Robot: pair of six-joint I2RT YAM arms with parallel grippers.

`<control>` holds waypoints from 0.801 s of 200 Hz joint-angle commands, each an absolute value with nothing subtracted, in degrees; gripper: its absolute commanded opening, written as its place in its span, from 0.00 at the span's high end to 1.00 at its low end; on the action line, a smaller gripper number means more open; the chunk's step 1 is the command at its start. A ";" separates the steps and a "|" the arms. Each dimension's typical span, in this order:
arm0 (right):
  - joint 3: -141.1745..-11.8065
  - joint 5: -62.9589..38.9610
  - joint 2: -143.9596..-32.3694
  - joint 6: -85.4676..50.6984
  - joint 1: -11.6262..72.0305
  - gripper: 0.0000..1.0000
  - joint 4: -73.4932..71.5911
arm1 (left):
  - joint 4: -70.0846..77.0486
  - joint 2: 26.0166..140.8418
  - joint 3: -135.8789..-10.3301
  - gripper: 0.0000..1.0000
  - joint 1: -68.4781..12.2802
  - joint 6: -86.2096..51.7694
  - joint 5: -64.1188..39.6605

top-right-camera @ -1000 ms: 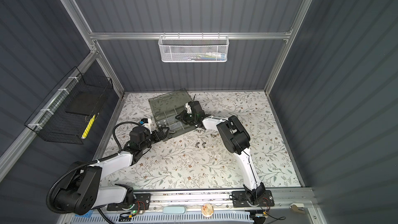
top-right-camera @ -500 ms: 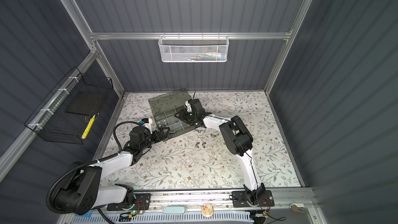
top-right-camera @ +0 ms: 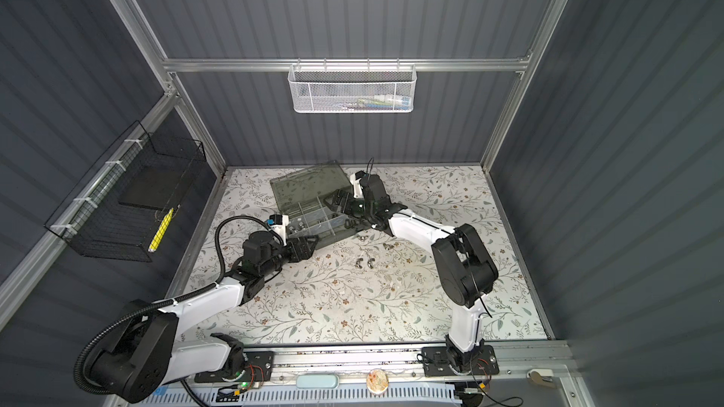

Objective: Sort the screws and nuts into containers
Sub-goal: Place the nut into the container, then pick up the nut from the center of the table.

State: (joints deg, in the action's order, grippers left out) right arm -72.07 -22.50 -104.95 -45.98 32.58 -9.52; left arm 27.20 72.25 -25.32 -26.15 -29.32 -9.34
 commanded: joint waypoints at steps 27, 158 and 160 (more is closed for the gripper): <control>-60.55 -15.03 -94.51 -39.75 27.95 0.01 -3.02 | 25.85 73.22 -28.36 0.00 -31.03 -23.40 -6.92; -49.32 -6.45 -94.52 -30.84 22.82 0.20 7.20 | 25.23 86.10 -35.78 0.00 -43.77 -19.75 -7.46; -49.44 -6.36 -94.73 -30.80 22.84 0.20 7.27 | 25.22 86.19 -35.84 0.00 -43.81 -19.64 -7.47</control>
